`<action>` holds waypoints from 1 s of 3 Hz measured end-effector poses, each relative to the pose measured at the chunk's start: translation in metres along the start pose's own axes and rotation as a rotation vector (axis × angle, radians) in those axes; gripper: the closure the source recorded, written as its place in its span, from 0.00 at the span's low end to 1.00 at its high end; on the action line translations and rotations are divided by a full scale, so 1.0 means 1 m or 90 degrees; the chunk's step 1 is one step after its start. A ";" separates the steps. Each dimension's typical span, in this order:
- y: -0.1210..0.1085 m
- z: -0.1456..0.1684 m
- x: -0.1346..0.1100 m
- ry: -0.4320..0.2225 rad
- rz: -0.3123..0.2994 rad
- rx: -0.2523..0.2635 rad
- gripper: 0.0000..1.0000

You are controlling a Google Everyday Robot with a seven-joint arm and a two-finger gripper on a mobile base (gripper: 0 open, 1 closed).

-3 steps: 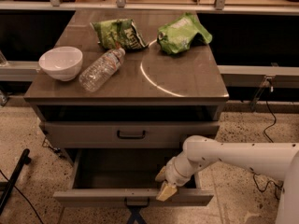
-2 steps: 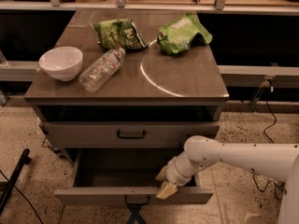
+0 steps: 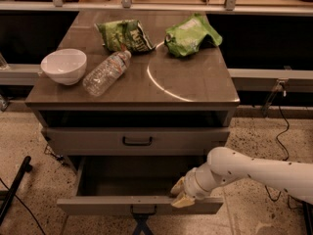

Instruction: Close middle drawer

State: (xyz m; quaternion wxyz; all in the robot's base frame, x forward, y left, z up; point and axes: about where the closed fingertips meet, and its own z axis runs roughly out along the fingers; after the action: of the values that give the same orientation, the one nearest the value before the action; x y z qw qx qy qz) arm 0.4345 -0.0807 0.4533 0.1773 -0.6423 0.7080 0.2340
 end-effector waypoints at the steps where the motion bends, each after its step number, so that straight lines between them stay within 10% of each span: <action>1: 0.006 -0.012 0.002 -0.028 -0.004 0.008 0.82; 3: 0.032 -0.035 -0.002 -0.068 -0.033 0.011 1.00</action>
Offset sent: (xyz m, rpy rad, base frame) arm -0.0137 -0.0080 0.0485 0.1575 -0.0899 0.0417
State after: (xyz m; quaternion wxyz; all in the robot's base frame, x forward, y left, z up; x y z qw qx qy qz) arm 0.4043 -0.0970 0.4866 0.2265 -0.6454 0.6827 0.2571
